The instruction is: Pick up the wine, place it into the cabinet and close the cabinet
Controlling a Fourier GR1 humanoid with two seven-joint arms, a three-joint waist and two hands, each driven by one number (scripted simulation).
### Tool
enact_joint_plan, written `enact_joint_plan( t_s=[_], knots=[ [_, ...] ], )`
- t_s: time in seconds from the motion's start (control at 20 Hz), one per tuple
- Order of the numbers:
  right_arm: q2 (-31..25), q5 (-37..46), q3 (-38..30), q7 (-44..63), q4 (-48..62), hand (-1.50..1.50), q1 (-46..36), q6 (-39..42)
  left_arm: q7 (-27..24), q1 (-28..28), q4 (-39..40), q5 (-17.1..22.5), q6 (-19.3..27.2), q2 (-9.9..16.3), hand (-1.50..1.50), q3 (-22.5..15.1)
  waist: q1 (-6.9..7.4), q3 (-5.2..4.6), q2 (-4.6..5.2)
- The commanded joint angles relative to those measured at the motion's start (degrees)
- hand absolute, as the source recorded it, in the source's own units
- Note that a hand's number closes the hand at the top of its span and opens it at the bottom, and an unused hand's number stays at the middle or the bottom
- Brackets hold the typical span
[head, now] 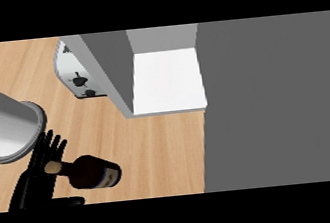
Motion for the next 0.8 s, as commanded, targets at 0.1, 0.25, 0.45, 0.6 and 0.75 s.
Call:
enact_joint_plan(
  t_s=[0.1,0.25,0.45,0.6,0.75],
  knots=[
    [-0.54,-6.39,0.41,5.86,-11.52,-1.50,3.39,-0.50,-7.62,-3.50,12.00,-1.98,-3.21,-1.33,-1.50,-1.44,-0.27,-0.02,-0.03],
    [-0.99,-8.02,-1.74,4.54,-9.59,-1.50,2.29,0.56,-9.57,-2.84,17.35,0.23,-7.39,0.31,-1.50,0.07,-0.06,-0.01,0.02],
    [-0.46,-8.54,-1.84,6.25,-11.89,-1.50,2.82,-0.47,-10.46,-6.38,22.33,-0.03,-8.46,1.23,-1.50,-0.06,-0.16,-0.01,-0.01],
    [0.92,-4.09,-0.03,4.01,-7.91,-1.50,0.39,-0.49,-18.65,-8.48,29.45,-4.26,-6.80,-0.88,-1.50,-1.03,0.08,-0.03,0.07],
    [-0.13,-6.32,-2.43,7.06,-9.22,-1.50,-0.82,-1.06,-19.90,-12.08,34.72,-2.71,-7.54,-0.59,-1.50,0.21,0.01,-0.03,0.09]
  ],
)
